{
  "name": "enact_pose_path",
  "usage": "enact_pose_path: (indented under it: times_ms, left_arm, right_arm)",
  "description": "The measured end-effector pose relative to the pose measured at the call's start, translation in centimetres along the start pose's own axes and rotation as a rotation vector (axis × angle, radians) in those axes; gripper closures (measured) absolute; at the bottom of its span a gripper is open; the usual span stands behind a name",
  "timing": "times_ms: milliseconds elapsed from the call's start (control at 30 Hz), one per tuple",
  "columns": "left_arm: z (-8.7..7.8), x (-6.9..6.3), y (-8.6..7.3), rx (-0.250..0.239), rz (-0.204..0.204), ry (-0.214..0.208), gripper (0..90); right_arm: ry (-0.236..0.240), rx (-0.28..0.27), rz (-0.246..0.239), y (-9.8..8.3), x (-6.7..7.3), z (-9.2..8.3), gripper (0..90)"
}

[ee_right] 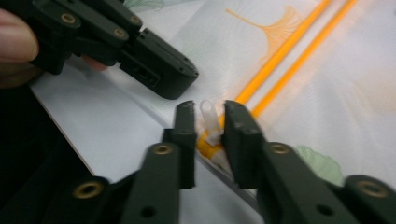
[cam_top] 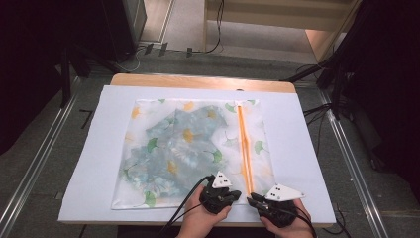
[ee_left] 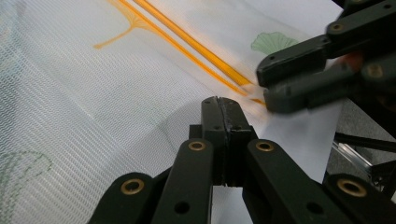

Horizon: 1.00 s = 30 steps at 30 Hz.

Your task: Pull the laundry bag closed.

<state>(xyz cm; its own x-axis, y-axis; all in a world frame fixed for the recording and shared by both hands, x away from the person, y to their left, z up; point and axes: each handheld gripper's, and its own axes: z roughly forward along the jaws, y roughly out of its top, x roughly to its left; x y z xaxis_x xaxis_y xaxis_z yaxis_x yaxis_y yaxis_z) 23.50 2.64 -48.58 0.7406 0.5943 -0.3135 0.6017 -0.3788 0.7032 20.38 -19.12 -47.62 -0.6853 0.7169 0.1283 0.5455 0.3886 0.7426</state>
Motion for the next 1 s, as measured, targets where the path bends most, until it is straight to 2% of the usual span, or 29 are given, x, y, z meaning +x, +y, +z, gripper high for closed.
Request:
enact_pose_path:
  times_ms: [33, 67, 100, 133, 267, 400, 633, 700, 733, 767, 867, 1000]
  left_arm:
    - [0.0, 0.0, 0.0, -0.001, -0.001, -0.001, 90.0]
    - [0.0, 0.0, 0.0, 0.003, 0.005, -0.003, 90.0]
    - [0.0, 0.0, 0.0, 0.005, 0.008, -0.005, 90.0]
    - [0.0, -0.1, 0.0, 0.003, 0.009, -0.007, 90.0]
    - [0.0, -0.2, -0.1, 0.008, 0.021, -0.013, 90.0]
    - [0.0, -0.3, -0.1, 0.007, 0.027, -0.01, 90.0]
    - [0.0, -0.3, -0.1, -0.001, 0.027, 0.001, 90.0]
    - [0.0, -0.3, -0.1, 0.002, 0.026, 0.001, 90.0]
    - [0.0, -0.3, -0.1, 0.001, 0.023, 0.0, 90.0]
    - [0.0, -0.3, -0.1, 0.002, 0.023, 0.0, 90.0]
    - [0.0, -0.2, -0.1, 0.001, 0.023, -0.002, 90.0]
    - [0.0, -0.2, -0.1, 0.002, 0.02, -0.006, 90.0]
  right_arm:
    - [0.0, 0.0, 0.0, 0.0, 0.0, 0.0, 84.0]
    - [0.007, 0.0, 0.018, 0.0, -0.1, -0.1, 89.1]
    - [0.018, -0.005, 0.03, 0.0, -0.3, -0.2, 90.0]
    - [-0.004, 0.003, 0.038, 0.0, -0.5, -0.3, 90.0]
    - [-0.001, 0.011, 0.058, 0.1, -0.7, -0.2, 90.0]
    - [-0.02, 0.012, 0.081, 0.2, -0.8, -0.1, 90.0]
    - [-0.01, -0.06, 0.102, 0.7, -0.7, -0.7, 90.0]
    - [-0.018, -0.051, 0.096, 0.7, -0.5, -0.4, 87.2]
    - [-0.031, -0.05, 0.094, 0.7, -0.5, -0.1, 82.4]
    - [-0.025, -0.042, 0.095, 0.8, -0.4, 0.1, 79.9]
    - [-0.023, 0.012, 0.116, 0.8, -0.4, 1.0, 67.8]
    - [-0.013, 0.035, 0.142, 0.9, -0.6, 1.4, 76.0]
